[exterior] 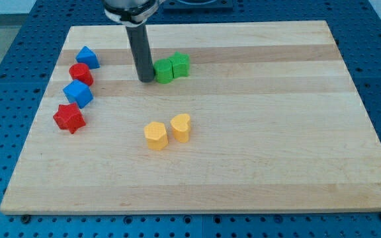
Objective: Move yellow blocks slightly right side
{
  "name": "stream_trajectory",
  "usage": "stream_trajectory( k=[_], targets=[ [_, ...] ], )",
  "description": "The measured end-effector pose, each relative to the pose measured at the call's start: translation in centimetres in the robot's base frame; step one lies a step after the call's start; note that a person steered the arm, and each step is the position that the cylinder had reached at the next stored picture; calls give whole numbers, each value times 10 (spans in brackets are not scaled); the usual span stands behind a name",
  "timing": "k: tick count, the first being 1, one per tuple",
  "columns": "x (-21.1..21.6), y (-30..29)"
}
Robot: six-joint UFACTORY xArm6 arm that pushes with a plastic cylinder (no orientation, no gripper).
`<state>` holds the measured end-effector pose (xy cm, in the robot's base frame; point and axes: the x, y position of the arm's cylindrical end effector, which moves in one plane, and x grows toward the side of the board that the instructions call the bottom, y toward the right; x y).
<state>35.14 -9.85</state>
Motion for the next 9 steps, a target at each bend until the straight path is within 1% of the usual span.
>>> stream_trajectory(
  k=[1, 2, 3, 4, 5, 7, 9],
  targets=[
    [-11, 34],
    [-11, 46],
    [9, 6],
    [67, -11],
    [112, -13],
    [174, -24],
    [181, -7]
  ],
)
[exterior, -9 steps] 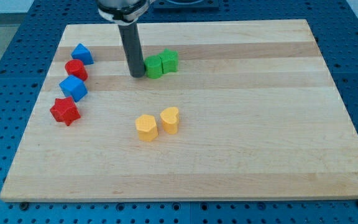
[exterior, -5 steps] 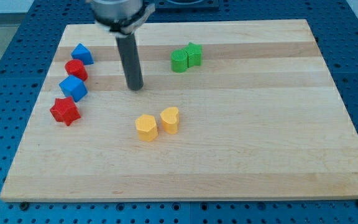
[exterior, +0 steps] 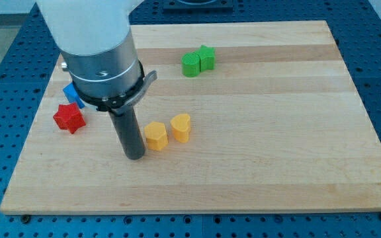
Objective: Move yellow blocks slightly right side
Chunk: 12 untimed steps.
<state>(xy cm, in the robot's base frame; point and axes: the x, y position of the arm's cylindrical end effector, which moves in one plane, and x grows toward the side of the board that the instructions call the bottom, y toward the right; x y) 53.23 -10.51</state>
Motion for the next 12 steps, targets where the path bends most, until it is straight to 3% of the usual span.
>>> stream_trajectory(
  k=[3, 5, 6, 7, 8, 9, 12],
  targets=[
    [-17, 8],
    [-25, 50],
    [-24, 44],
    [-15, -1],
    [-39, -17],
    [-67, -10],
    [-67, 66]
  ],
)
